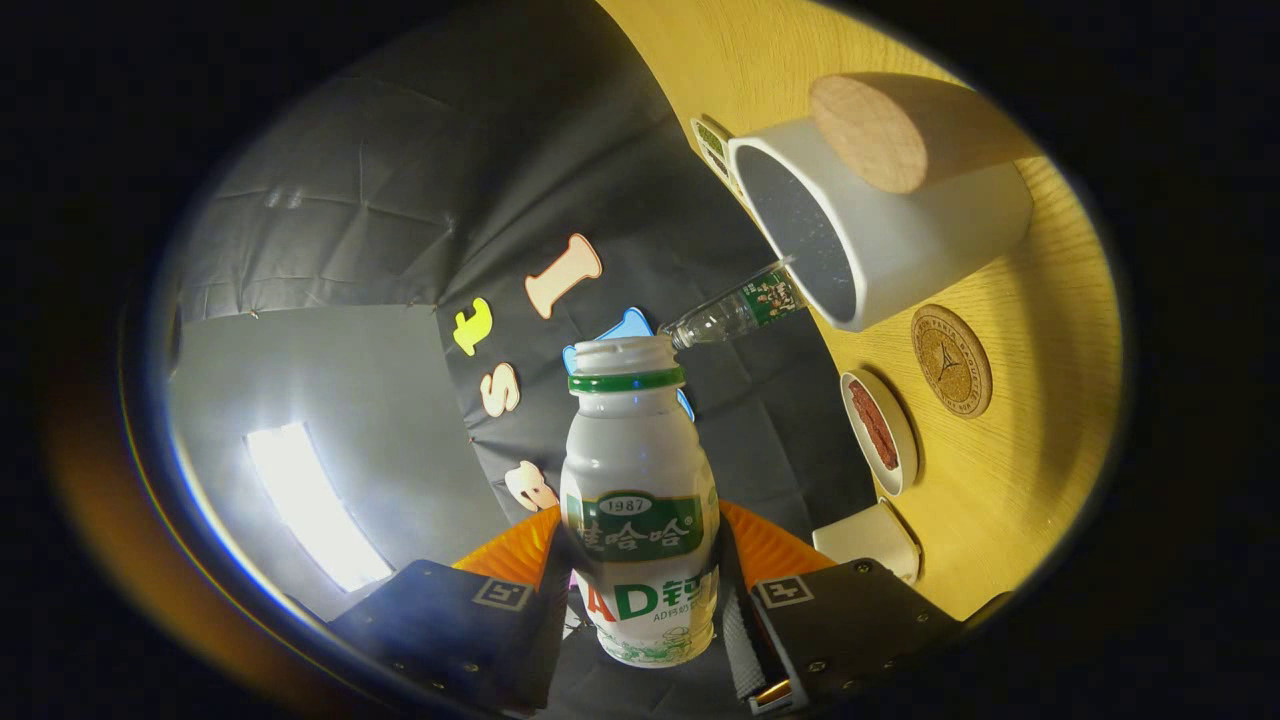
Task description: Take the bottle from table, then pour the juice into the cup, finally place the bottle on the coaster
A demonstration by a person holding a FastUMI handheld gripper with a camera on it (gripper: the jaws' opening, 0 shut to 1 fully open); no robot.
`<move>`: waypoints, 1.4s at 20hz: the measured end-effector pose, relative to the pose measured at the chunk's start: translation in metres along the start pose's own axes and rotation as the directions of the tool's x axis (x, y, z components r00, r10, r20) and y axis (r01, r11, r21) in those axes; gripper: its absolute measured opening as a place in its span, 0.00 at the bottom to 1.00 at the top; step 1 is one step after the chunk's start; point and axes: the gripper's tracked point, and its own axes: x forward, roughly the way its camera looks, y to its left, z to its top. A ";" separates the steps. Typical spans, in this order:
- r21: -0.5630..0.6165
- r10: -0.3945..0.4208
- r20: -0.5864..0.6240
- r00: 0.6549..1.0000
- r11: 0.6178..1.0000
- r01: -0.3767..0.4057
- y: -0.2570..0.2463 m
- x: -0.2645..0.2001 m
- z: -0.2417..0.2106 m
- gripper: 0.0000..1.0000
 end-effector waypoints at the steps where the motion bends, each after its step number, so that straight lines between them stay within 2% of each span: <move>1: 0.003 -0.003 0.002 1.000 1.000 0.003 0.000 -0.001 0.001 0.66; 28: 0.168 -0.034 0.086 0.996 0.986 0.019 0.008 -0.005 0.014 0.66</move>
